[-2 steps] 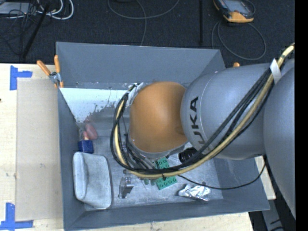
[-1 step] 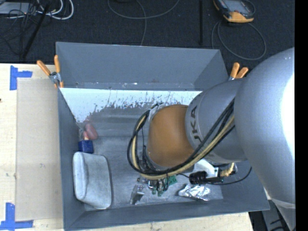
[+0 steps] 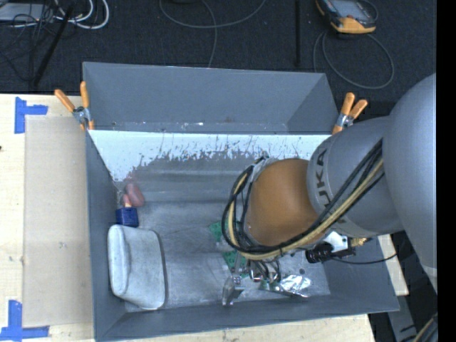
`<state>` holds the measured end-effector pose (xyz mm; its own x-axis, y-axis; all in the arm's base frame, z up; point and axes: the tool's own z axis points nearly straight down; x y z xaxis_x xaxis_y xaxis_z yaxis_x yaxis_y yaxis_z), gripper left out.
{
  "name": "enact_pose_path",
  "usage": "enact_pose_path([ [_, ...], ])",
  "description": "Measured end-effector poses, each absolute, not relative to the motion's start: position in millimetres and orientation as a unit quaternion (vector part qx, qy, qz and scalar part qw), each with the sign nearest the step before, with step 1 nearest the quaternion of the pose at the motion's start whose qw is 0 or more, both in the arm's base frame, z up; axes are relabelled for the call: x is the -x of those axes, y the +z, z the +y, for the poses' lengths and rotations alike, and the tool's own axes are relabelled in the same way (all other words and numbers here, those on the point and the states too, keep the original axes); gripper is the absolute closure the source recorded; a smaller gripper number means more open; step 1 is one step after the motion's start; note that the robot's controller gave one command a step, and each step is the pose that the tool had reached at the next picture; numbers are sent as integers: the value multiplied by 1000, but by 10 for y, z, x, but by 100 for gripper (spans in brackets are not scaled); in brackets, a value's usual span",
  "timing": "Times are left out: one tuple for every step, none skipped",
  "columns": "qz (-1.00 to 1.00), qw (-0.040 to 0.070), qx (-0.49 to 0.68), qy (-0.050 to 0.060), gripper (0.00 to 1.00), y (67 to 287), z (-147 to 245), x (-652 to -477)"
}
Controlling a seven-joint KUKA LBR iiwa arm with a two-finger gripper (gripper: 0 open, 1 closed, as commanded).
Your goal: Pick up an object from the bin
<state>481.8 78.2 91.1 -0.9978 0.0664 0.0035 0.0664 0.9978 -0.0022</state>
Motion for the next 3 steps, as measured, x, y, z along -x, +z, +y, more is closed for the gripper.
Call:
enact_pose_path([
  [-994, -13, -109, -2, 0, 747, 587, -4800],
  [-994, -6, -107, -1, 100, 746, 573, -4772],
  [-995, -2, -100, 0, 100, 1284, 289, -4777],
])
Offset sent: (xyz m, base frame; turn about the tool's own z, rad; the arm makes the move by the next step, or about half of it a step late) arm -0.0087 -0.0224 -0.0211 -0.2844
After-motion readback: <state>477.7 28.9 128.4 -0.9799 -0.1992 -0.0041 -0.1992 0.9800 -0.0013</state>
